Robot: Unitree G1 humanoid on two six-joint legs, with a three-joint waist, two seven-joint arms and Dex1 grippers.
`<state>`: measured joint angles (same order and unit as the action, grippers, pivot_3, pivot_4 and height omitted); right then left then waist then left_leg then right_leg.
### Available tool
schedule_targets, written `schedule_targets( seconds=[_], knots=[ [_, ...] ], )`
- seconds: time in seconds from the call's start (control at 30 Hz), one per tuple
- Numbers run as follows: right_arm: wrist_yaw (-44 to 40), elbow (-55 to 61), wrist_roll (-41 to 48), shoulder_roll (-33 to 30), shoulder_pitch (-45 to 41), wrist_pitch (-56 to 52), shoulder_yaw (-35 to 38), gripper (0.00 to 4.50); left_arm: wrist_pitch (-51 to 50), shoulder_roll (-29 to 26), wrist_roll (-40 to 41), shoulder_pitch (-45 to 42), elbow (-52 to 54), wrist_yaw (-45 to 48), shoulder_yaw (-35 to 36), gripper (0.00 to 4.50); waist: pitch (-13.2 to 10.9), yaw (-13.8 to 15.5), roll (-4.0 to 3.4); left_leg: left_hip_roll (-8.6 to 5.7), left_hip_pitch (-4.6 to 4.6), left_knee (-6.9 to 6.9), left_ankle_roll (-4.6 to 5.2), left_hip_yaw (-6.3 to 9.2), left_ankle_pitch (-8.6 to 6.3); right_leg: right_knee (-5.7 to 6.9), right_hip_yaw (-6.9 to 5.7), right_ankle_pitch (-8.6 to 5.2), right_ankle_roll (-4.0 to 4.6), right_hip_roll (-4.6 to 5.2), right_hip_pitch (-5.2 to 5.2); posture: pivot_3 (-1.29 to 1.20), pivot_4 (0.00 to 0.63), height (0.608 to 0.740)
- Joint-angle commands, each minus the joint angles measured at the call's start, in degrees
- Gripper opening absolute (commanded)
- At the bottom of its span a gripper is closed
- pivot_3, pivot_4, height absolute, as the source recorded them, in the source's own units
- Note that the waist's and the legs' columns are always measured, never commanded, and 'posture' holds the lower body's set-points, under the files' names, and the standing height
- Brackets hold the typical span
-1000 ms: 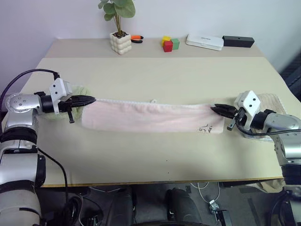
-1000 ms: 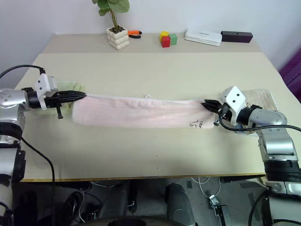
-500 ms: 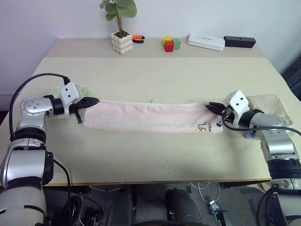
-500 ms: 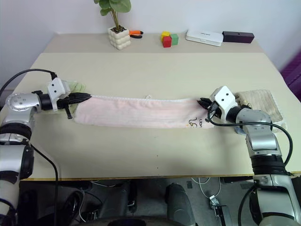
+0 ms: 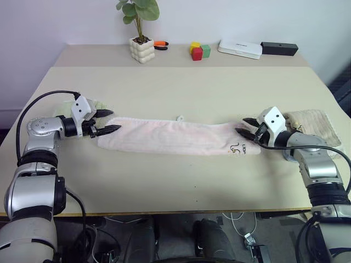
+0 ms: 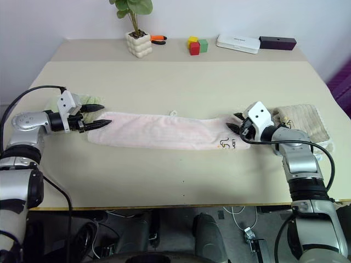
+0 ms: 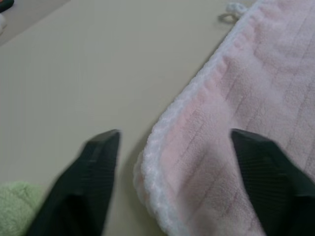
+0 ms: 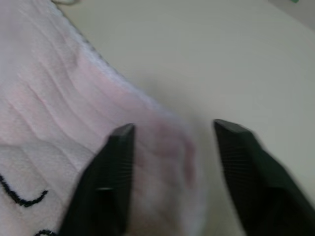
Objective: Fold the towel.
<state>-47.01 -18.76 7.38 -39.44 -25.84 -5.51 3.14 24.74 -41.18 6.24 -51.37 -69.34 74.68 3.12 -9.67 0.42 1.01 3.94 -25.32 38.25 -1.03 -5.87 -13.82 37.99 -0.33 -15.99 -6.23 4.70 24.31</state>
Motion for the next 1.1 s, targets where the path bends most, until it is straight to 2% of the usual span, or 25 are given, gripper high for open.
schedule_targets(
  seconds=[0.03,0.17,0.2,0.23,0.27,0.43,0.47,0.5,0.6,0.67,0.73,0.9,1.1],
  knots=[
    [3.21,-1.1,-1.99,-0.65,-2.74,2.52,1.03,4.48,1.24,-0.55,0.58,-1.36,2.14,-1.75,1.88,4.5,0.0,-0.02,0.0,0.0,0.0,0.0,0.0,0.0,0.0,0.0,0.0,0.0,0.0,0.0,0.0,0.0,0.15,0.735],
    [4.58,1.84,1.94,0.99,-4.49,0.62,3.93,4.48,-8.57,0.88,6.09,-3.81,3.94,1.06,5.69,4.5,0.0,0.03,0.0,0.0,0.0,0.0,0.0,0.0,0.0,0.0,0.0,0.0,0.0,0.0,0.0,0.0,0.15,0.735],
    [6.05,3.8,3.34,2.11,-4.76,-0.43,5.02,4.18,-12.02,1.42,8.12,-4.33,5.09,1.67,7.12,3.9,0.0,0.05,0.0,0.0,0.0,0.0,0.0,0.0,0.0,0.0,0.0,0.0,0.0,0.0,0.0,0.0,0.15,0.735],
    [7.11,5.16,4.22,2.88,-4.91,-1.23,5.75,3.86,-14.6,1.79,9.49,-4.57,6.15,2.0,8.13,3.62,0.0,0.03,0.0,0.0,-0.01,0.0,-0.01,0.01,0.0,0.0,0.0,0.0,0.0,0.0,0.0,0.0,0.15,0.735],
    [8.19,7.09,5.32,3.92,-4.85,-2.65,6.46,3.55,-17.68,2.24,11.04,-4.53,7.94,2.42,9.06,3.14,0.0,-0.07,0.0,0.0,-0.01,0.01,-0.02,0.01,0.01,0.02,0.0,0.0,0.0,0.0,0.0,0.0,0.15,0.735],
    [15.27,16.61,8.14,9.57,-4.24,-10.27,7.5,0.97,-27.64,5.06,16.32,-1.37,20.56,0.13,11.54,0.51,0.0,-0.38,0.0,0.01,-0.01,-0.02,-0.32,0.05,0.19,0.03,0.0,0.0,-0.01,-0.01,0.0,0.0,0.15,0.735],
    [19.53,20.54,9.35,14.28,-3.34,-12.8,6.66,0.46,-33.0,8.06,19.92,0.54,26.75,-4.68,13.15,0.02,0.0,-0.42,0.0,0.0,-0.01,-0.01,-0.33,0.05,0.19,0.04,0.0,0.0,-0.01,-0.01,0.0,0.0,0.15,0.735],
    [22.9,23.45,10.12,18.01,-2.54,-14.64,5.95,0.04,-36.63,10.41,22.04,2.43,31.77,-8.56,13.9,0.0,0.02,-0.63,0.0,0.01,-0.01,-0.03,-0.33,0.05,0.19,0.03,0.0,0.0,-0.01,0.0,0.0,0.0,0.15,0.735],
    [29.45,28.17,8.81,25.98,1.01,-17.84,2.86,0.04,-43.34,16.25,25.13,9.12,44.8,-16.76,13.86,0.0,0.03,-1.04,0.0,0.02,0.01,-0.05,-0.38,0.18,0.23,0.12,0.01,-0.02,-0.03,-0.02,-0.03,0.0,0.15,0.735],
    [31.12,29.16,6.42,28.84,4.3,-18.84,-1.04,0.04,-47.88,20.71,27.58,13.78,52.32,-21.68,13.43,0.0,0.03,-1.09,-0.01,0.01,-0.01,-0.04,-0.39,0.18,0.23,0.11,0.01,-0.02,-0.03,0.0,-0.03,0.0,0.15,0.735],
    [31.38,29.72,7.76,30.73,6.15,-19.82,-1.56,0.04,-51.35,23.51,28.98,16.22,56.51,-26.5,13.63,0.0,0.02,-1.04,0.0,-0.01,-0.05,-0.01,-0.39,0.17,0.23,0.07,0.02,-0.02,-0.03,0.0,-0.04,0.0,0.15,0.735],
    [35.68,22.77,3.57,31.62,9.42,-16.04,-1.37,0.04,-53.54,30.28,28.0,23.56,58.87,-34.89,11.72,0.0,0.09,-1.03,0.04,-0.05,0.09,-0.02,-0.1,0.27,0.07,0.06,0.01,-0.01,-0.02,-0.01,-0.22,0.0,0.15,0.735],
    [39.83,16.26,3.14,31.41,9.53,-12.62,3.5,0.04,-50.22,27.78,23.81,25.48,52.87,-38.15,11.37,0.0,0.09,-1.13,0.05,-0.06,0.15,-0.08,-0.1,0.28,0.06,0.02,0.01,-0.02,-0.02,-0.04,-0.25,0.0,0.15,0.735]
  ],
)
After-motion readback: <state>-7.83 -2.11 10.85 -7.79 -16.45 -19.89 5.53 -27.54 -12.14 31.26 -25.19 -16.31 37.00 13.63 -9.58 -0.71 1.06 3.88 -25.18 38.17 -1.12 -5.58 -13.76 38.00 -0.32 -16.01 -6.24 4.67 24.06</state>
